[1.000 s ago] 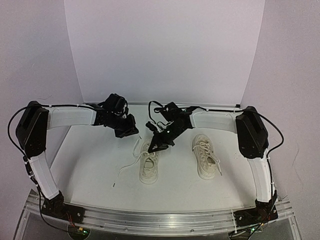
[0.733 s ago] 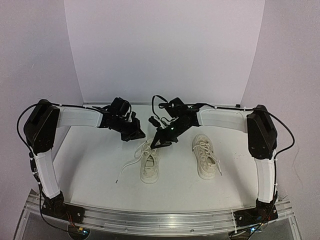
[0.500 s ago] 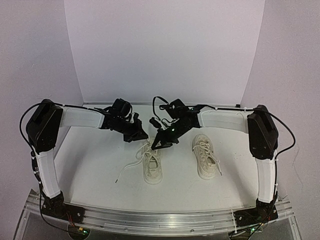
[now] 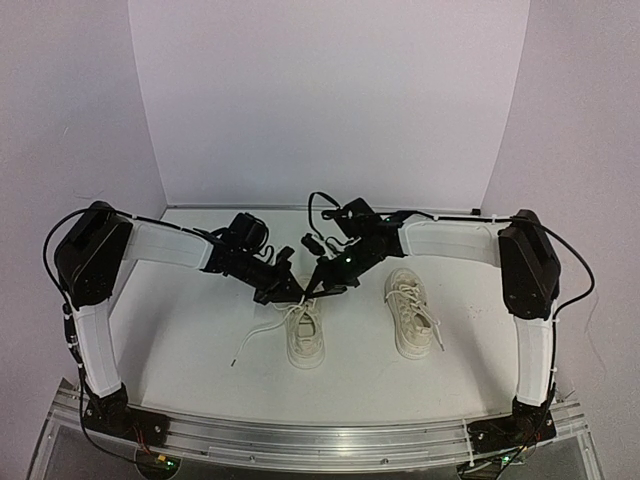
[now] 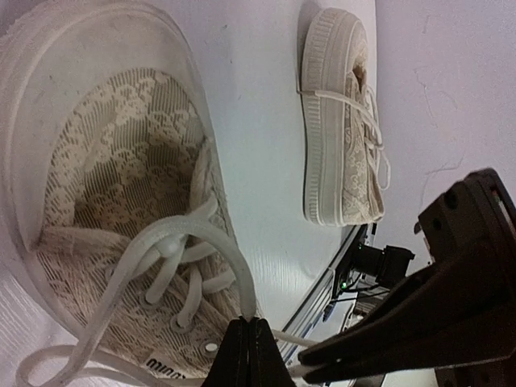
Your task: Tie the shoes
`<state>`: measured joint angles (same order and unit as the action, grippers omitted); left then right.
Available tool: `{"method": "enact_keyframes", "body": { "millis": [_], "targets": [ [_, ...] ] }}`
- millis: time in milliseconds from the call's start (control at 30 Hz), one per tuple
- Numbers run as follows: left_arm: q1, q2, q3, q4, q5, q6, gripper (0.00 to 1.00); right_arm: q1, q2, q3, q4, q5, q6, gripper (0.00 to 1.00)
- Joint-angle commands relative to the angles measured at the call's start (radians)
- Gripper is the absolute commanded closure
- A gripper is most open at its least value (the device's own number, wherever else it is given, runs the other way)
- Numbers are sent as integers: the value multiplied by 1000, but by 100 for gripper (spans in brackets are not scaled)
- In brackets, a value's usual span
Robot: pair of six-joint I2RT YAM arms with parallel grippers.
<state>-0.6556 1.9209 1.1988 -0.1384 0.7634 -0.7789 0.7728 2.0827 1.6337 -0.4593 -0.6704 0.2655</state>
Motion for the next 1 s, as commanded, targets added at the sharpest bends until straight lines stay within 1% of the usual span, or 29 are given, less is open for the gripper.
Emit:
{"method": "enact_keyframes", "body": {
  "millis": [0, 200, 333, 467, 633, 733, 833, 967],
  "targets": [
    [1, -96, -11, -34, 122, 73, 100, -11, -72, 0, 44, -13, 4, 100],
    [-3, -92, -40, 36, 231, 53, 100, -13, -66, 1, 49, -16, 15, 100],
    [-7, -71, -36, 45, 273, 52, 100, -13, -65, 0, 53, -18, 24, 100],
    [-23, -52, -34, 94, 323, 36, 100, -13, -64, -3, 59, -25, 33, 100],
    [-35, -9, -37, 120, 321, 29, 100, -13, -69, -15, 66, -30, 47, 98],
    [-35, 12, -49, 163, 302, 10, 100, -13, -78, -29, 66, -31, 60, 92],
    [-35, 26, -65, 224, 303, -31, 100, -18, -95, -52, 65, -28, 86, 85],
    [-36, 35, -69, 236, 307, -38, 100, -32, -138, -87, 65, -14, 135, 73]
  ]
}}
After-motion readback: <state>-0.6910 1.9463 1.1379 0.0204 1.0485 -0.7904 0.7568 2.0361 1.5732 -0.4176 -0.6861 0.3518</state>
